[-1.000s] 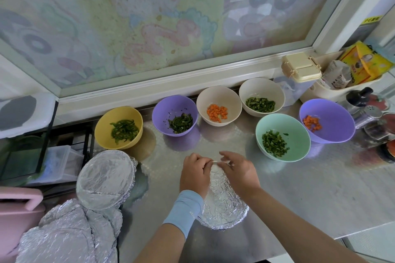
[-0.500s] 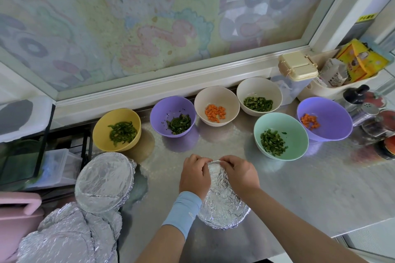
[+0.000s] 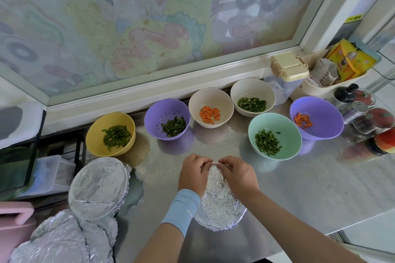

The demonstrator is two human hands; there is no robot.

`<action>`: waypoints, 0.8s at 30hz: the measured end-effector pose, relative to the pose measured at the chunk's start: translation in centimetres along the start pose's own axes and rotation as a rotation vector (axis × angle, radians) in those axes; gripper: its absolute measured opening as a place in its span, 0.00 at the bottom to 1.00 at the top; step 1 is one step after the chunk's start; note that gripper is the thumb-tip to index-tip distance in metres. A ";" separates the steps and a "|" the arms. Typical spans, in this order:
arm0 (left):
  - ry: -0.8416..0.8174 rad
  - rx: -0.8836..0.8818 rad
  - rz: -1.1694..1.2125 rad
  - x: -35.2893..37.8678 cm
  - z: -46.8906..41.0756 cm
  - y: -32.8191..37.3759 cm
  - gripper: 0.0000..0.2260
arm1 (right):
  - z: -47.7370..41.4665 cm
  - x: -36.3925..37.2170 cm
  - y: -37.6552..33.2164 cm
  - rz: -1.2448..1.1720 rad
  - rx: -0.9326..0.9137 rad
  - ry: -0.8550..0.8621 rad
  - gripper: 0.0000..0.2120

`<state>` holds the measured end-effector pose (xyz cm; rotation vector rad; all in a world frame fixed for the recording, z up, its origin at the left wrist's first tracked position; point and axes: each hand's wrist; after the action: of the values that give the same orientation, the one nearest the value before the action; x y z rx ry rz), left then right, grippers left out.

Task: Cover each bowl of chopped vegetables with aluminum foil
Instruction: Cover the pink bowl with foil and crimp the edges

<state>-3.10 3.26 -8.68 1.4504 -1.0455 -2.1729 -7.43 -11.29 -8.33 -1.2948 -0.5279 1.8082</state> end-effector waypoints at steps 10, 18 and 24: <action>0.062 -0.109 -0.007 0.4 0.8 0.3 0.07 | -0.8 -0.7 -1.0 -0.032 0.007 -0.089 0.04; 0.090 -0.063 -0.023 -0.5 1.1 0.4 0.14 | -0.6 -0.8 -0.5 -0.027 0.031 -0.034 0.06; 0.004 -0.018 -0.044 -0.5 0.0 0.7 0.13 | -0.7 -0.9 -0.2 -0.029 0.026 -0.039 0.06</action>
<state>-2.99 3.10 -7.86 1.4827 -0.9987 -2.2027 -6.64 -11.98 -7.99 -1.2301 -0.5400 1.8134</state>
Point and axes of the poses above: each hand's wrist, its own z-axis away from the middle knuckle, its own x-axis out of the palm, y = z × x, and after that the axes turned 15 degrees about -y, right-handed
